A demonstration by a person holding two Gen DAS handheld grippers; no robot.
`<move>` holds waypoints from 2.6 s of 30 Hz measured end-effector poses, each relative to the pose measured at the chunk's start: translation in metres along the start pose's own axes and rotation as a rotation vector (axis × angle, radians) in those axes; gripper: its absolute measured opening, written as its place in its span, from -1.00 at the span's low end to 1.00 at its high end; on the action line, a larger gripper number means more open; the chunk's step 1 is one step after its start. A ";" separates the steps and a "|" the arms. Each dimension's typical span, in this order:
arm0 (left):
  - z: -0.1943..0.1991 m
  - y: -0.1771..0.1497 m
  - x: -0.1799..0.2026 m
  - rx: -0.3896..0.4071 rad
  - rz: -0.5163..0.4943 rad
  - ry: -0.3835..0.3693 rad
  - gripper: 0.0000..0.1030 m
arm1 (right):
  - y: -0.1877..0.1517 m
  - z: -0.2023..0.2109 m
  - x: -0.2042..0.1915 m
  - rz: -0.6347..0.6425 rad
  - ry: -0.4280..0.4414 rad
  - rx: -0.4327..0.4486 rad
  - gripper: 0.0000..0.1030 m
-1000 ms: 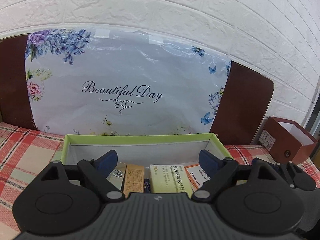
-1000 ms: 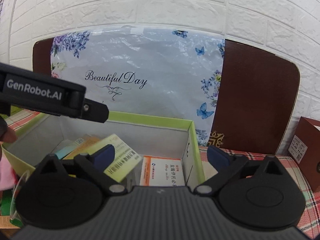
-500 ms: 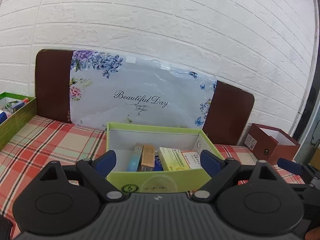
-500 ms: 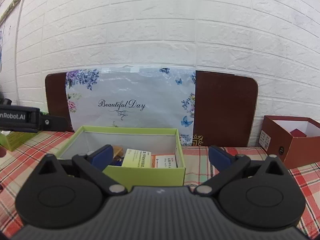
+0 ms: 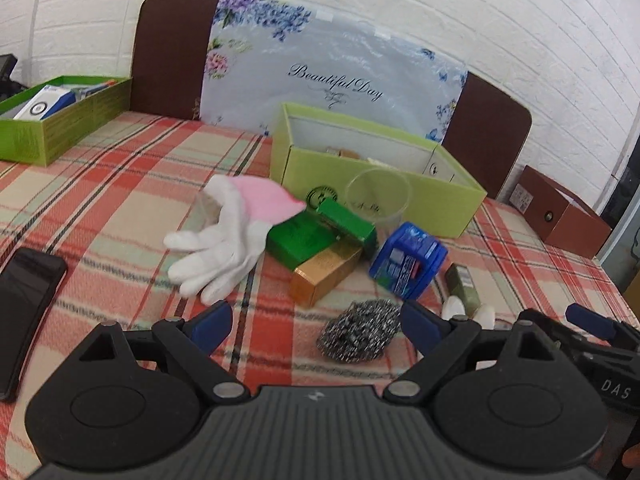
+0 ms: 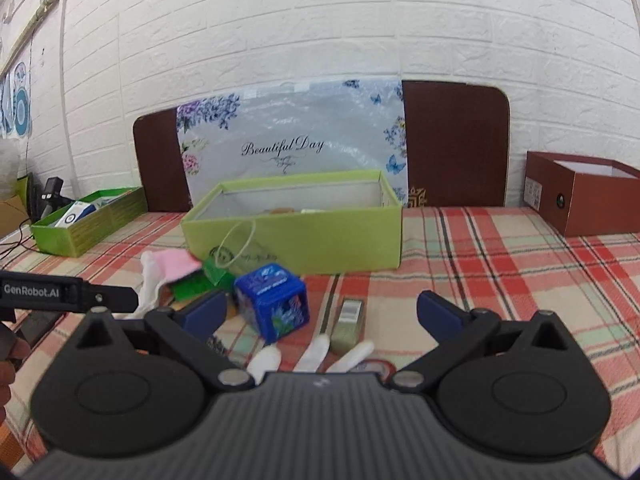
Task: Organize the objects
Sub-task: 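Grasp the pink-cuffed white glove with the right tool while the left tool grasps the other glove, then lift both gloves and carry them toward the lime-green box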
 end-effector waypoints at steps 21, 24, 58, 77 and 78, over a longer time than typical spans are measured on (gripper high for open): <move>-0.078 0.026 -0.069 -0.023 -0.047 0.099 0.76 | -0.087 -0.017 -0.029 0.073 -0.112 -0.233 1.00; -0.091 0.025 -0.074 -0.064 -0.035 0.085 0.10 | -0.096 -0.018 -0.018 0.020 -0.119 -0.276 1.00; -0.028 -0.019 -0.041 -0.126 -0.048 0.069 0.39 | -0.094 -0.012 -0.047 0.191 0.062 -0.243 0.30; -0.034 -0.028 -0.039 -0.145 -0.176 0.074 -0.30 | -0.103 -0.014 -0.050 0.224 0.075 -0.262 -0.58; -0.033 -0.027 -0.040 -0.148 -0.172 0.070 -0.30 | -0.102 -0.015 -0.051 0.231 0.077 -0.258 -0.70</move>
Point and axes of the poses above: each gripper's, at about its wrist camera, not at the fingertips, and z roughly against the way its jaws point, x to its right, y to its top, the point moved 8 cm from there along -z, roughly the way its jaws point, and after that the axes turned 8 degrees about -z, right-handed, at the moved point
